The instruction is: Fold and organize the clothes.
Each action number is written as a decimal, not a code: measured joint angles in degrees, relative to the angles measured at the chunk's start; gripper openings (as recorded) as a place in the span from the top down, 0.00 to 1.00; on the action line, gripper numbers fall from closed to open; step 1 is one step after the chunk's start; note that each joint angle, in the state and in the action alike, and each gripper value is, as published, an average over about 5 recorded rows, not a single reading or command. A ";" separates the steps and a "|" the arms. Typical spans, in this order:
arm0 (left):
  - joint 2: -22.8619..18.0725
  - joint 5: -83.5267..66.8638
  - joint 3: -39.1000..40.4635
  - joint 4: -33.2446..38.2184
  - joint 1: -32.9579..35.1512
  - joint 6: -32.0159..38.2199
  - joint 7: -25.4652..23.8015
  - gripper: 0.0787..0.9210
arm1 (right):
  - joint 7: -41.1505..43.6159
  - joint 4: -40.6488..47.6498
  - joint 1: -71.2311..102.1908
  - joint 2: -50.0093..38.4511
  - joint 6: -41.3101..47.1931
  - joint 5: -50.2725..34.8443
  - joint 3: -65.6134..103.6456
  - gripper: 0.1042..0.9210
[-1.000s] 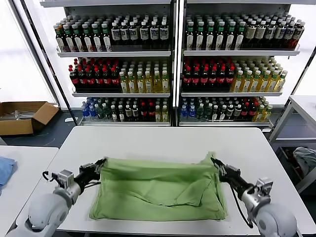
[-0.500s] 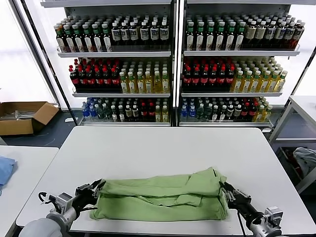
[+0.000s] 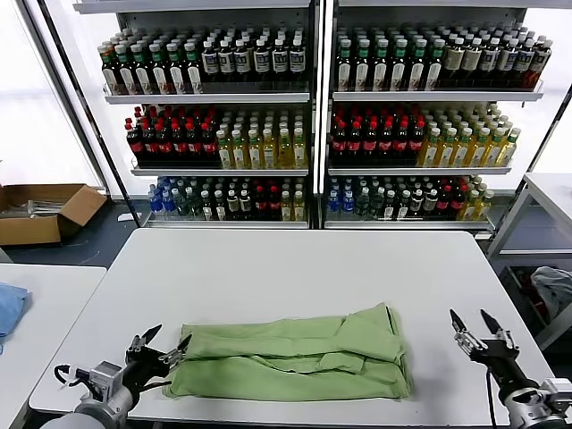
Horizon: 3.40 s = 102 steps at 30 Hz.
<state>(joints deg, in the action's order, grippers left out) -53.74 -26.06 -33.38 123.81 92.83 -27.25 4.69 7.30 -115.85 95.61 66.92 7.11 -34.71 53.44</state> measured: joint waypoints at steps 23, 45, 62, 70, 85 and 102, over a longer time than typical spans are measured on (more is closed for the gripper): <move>-15.05 1.08 7.01 -3.50 -0.20 0.13 11.09 0.45 | 1.43 -0.40 3.11 2.83 -5.16 1.04 4.88 0.12; -15.22 3.27 4.06 -4.00 0.73 3.26 1.87 0.98 | 3.30 -3.13 4.85 2.71 -5.43 0.79 5.72 0.12; 0.07 -4.54 -21.69 -16.18 -6.10 2.76 -7.63 0.98 | 2.97 -4.73 4.71 2.44 -4.74 -0.32 5.97 0.12; 3.78 -7.21 -25.62 -16.08 -7.56 1.08 -9.32 0.98 | 3.02 -5.78 5.71 3.11 -4.90 -0.39 6.30 0.12; -3.80 -21.51 -15.33 -1.07 -8.67 -3.68 -1.77 0.97 | 3.00 -6.03 6.03 4.06 -5.11 -0.18 5.88 0.12; -13.94 -22.34 2.41 -2.23 -9.21 -5.32 0.64 0.79 | 3.13 -6.02 6.63 4.60 -5.60 -0.10 6.19 0.12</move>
<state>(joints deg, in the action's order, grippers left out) -67.68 -48.40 -30.97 121.58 83.62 -32.57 5.32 10.43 -121.86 102.24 71.52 1.51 -34.81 59.63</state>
